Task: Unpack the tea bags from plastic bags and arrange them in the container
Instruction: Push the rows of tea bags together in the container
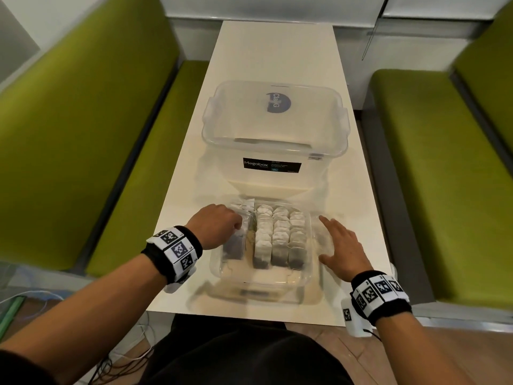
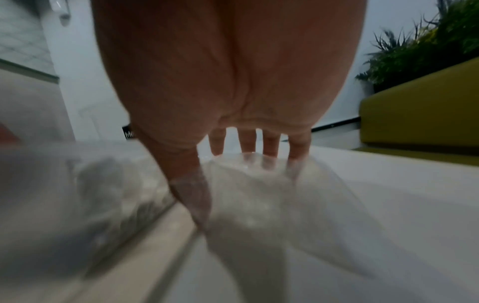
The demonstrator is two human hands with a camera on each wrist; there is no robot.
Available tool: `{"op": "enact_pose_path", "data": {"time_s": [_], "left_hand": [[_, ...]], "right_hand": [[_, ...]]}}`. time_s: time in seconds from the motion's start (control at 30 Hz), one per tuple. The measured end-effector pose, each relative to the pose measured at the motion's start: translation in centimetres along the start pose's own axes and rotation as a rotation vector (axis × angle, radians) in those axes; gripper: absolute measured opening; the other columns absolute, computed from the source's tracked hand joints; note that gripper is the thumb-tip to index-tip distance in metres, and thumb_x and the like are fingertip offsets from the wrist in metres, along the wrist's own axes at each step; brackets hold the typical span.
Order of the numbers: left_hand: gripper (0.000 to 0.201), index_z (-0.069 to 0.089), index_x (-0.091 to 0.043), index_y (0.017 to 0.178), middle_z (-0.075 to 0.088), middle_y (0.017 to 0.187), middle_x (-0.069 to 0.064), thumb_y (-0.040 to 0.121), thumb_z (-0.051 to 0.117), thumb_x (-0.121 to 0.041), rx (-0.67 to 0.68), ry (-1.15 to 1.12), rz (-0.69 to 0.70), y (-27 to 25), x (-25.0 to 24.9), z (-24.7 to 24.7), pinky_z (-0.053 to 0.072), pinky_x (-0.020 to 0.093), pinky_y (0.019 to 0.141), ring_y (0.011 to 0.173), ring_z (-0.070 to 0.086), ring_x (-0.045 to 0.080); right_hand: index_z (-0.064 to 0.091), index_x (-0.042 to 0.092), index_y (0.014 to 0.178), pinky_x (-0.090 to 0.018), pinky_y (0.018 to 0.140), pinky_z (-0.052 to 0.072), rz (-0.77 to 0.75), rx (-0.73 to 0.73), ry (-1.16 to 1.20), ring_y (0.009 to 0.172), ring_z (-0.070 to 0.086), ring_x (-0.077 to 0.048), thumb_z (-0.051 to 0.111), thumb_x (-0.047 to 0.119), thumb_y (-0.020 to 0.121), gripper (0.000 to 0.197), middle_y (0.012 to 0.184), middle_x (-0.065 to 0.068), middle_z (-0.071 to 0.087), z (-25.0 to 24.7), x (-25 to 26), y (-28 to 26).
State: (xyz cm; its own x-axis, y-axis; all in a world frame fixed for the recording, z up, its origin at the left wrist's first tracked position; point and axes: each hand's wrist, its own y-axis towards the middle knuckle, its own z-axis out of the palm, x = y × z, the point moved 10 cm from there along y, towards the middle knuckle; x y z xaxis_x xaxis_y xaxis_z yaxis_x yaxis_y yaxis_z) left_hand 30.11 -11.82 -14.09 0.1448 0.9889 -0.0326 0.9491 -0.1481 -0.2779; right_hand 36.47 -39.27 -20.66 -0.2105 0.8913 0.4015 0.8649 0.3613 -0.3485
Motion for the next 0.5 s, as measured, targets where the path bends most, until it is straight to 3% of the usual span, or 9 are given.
{"op": "enact_pose_path", "data": {"time_s": [0.07, 0.13, 0.27, 0.33, 0.43, 0.5], "left_hand": [[0.024, 0.067, -0.027, 0.122, 0.070, 0.121, -0.004, 0.099, 0.056, -0.026, -0.029, -0.044, 0.000, -0.3, 0.1, -0.6, 0.044, 0.032, 0.087, 0.110, 0.062, 0.021], [0.026, 0.066, -0.027, 0.124, 0.069, 0.119, -0.005, 0.099, 0.059, -0.030, -0.091, -0.140, -0.037, -1.2, 0.8, -1.6, 0.046, 0.033, 0.088, 0.108, 0.061, 0.021], [0.019, 0.066, -0.035, 0.115, 0.066, 0.099, -0.016, 0.097, 0.061, -0.039, -0.252, -0.347, -0.208, -4.6, 4.1, -3.5, 0.044, 0.029, 0.072, 0.083, 0.056, 0.008], [0.011, 0.069, -0.035, 0.105, 0.066, 0.089, -0.017, 0.096, 0.064, -0.038, -0.297, -0.425, -0.329, -6.9, 6.0, -3.8, 0.040, 0.028, 0.066, 0.071, 0.053, 0.003], [0.012, 0.071, -0.026, 0.090, 0.067, 0.077, -0.011, 0.096, 0.067, -0.035, -0.325, -0.482, -0.510, -10.9, 8.8, -3.2, 0.045, 0.031, 0.065, 0.068, 0.058, 0.012], [0.023, 0.068, -0.023, 0.081, 0.066, 0.072, -0.007, 0.097, 0.064, -0.039, -0.282, -0.454, -0.605, -13.5, 10.4, -1.5, 0.046, 0.032, 0.062, 0.067, 0.061, 0.016]], "right_hand": [[0.026, 0.036, 0.159, -0.047, 0.114, 0.038, -0.010, -0.061, 0.039, 0.141, 0.038, -0.030, 0.068, 0.021, 0.093, 0.079, 0.160, -0.002, 0.039, 0.0, -0.2, 0.0], [0.039, 0.034, 0.153, -0.044, 0.108, 0.044, -0.006, -0.123, 0.108, 0.131, 0.049, -0.029, 0.055, 0.011, 0.097, 0.063, 0.144, -0.005, 0.053, -0.3, -0.6, -0.2], [0.057, 0.023, 0.139, -0.044, 0.097, 0.048, 0.089, -0.198, 0.198, 0.113, 0.058, -0.032, 0.041, 0.009, 0.100, 0.044, 0.117, -0.010, 0.063, -0.9, -2.3, -1.2], [0.067, 0.017, 0.117, -0.044, 0.090, 0.048, 0.117, -0.302, 0.286, 0.103, 0.060, -0.035, 0.041, 0.013, 0.099, 0.032, 0.105, -0.011, 0.067, -1.8, -3.5, -2.2], [0.058, 0.018, 0.078, -0.044, 0.075, 0.047, 0.210, -0.473, 0.467, 0.081, 0.057, -0.033, 0.034, 0.033, 0.091, 0.031, 0.080, -0.007, 0.063, -3.3, -5.7, -4.7], [0.051, 0.012, 0.071, -0.040, 0.068, 0.041, 0.342, -0.560, 0.596, 0.074, 0.051, -0.030, 0.040, 0.040, 0.096, 0.039, 0.074, -0.008, 0.056, -4.1, -8.4, -6.6]]}}
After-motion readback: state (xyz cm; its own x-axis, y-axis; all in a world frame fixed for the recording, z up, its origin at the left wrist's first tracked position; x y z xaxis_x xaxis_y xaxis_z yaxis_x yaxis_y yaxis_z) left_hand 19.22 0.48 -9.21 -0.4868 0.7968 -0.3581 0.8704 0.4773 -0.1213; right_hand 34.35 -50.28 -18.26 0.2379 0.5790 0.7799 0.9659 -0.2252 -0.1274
